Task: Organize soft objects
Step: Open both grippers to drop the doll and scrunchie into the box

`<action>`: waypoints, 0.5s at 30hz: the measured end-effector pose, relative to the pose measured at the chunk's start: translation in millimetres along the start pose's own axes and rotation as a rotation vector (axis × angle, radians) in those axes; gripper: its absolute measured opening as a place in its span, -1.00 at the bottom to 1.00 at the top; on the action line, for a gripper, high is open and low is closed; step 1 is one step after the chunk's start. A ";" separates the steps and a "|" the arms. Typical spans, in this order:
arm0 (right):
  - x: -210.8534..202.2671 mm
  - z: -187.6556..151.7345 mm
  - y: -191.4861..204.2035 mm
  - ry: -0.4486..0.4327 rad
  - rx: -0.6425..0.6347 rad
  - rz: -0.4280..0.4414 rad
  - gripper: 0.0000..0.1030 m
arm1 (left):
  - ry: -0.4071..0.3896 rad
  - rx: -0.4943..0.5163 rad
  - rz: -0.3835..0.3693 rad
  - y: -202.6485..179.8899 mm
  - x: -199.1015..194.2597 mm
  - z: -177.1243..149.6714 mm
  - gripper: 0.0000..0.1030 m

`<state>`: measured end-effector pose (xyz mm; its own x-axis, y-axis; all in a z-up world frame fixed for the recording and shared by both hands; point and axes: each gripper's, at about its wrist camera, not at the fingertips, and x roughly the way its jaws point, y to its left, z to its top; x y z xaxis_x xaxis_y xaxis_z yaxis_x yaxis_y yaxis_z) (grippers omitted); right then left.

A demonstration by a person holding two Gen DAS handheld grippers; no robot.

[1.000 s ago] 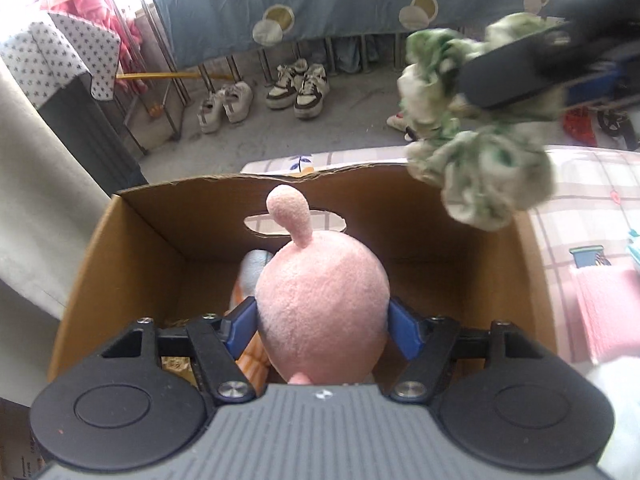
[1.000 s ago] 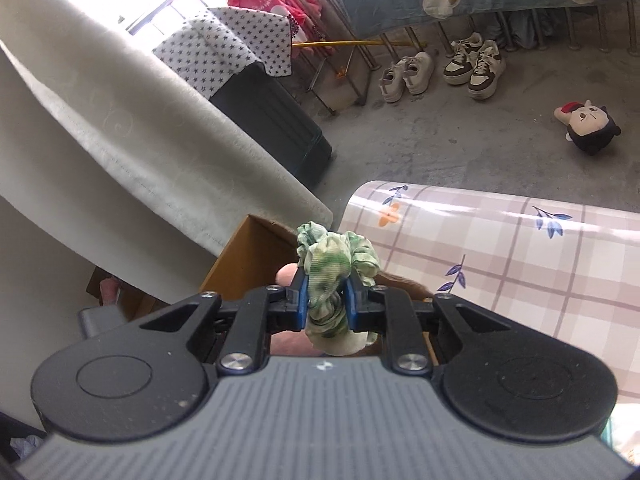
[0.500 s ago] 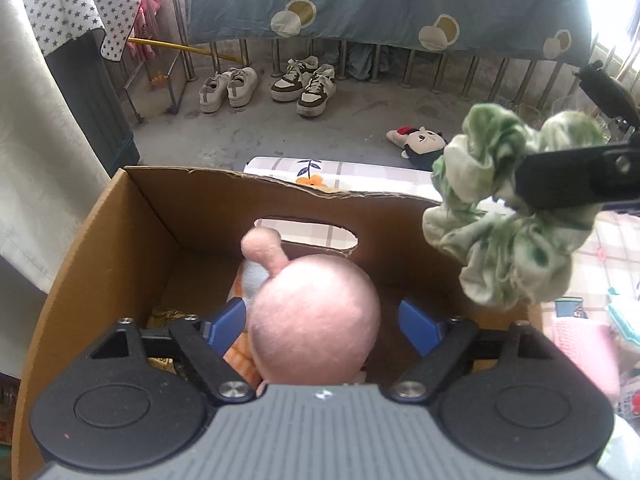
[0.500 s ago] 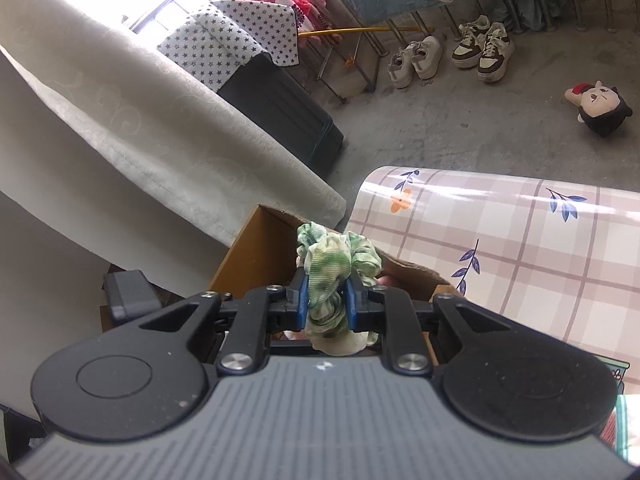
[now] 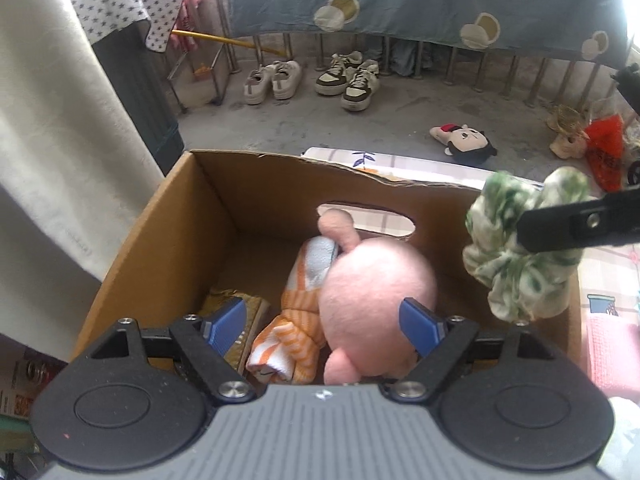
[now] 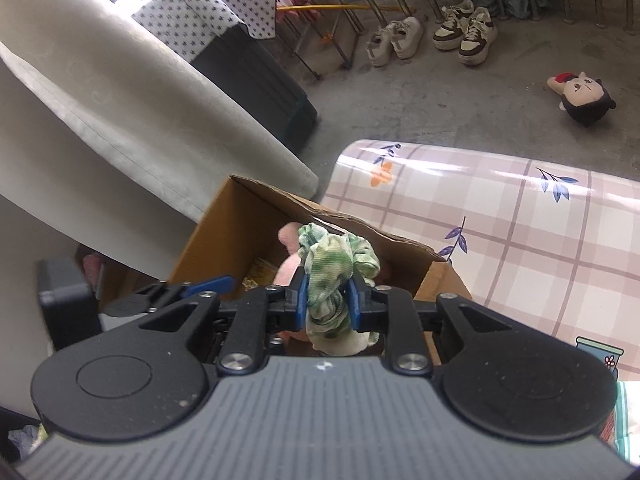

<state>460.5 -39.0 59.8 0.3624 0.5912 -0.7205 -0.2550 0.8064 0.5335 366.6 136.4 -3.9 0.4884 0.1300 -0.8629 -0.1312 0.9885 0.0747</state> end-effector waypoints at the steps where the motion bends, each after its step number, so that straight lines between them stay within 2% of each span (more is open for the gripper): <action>1: 2.6 0.3 -0.3 0.004 0.005 -0.009 -0.47 | 0.001 -0.008 0.004 1.2 -0.9 0.5 0.65; 5: 5.6 -0.8 -0.6 -0.008 0.001 -0.028 0.00 | -0.005 -0.030 0.005 5.8 -7.2 -0.1 0.65; 10: -8.7 -1.7 -3.1 -0.031 0.004 -0.017 0.02 | -0.023 -0.038 0.013 5.6 -22.6 -3.2 0.65; 15: -56.5 -13.6 -1.0 -0.093 -0.012 0.032 0.04 | -0.069 -0.068 -0.012 4.2 -57.5 -9.9 0.65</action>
<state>428.1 -73.1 94.0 0.4350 0.6140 -0.6586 -0.2785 0.7873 0.5500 329.4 132.3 41.1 0.5479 0.1258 -0.8270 -0.1826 0.9828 0.0285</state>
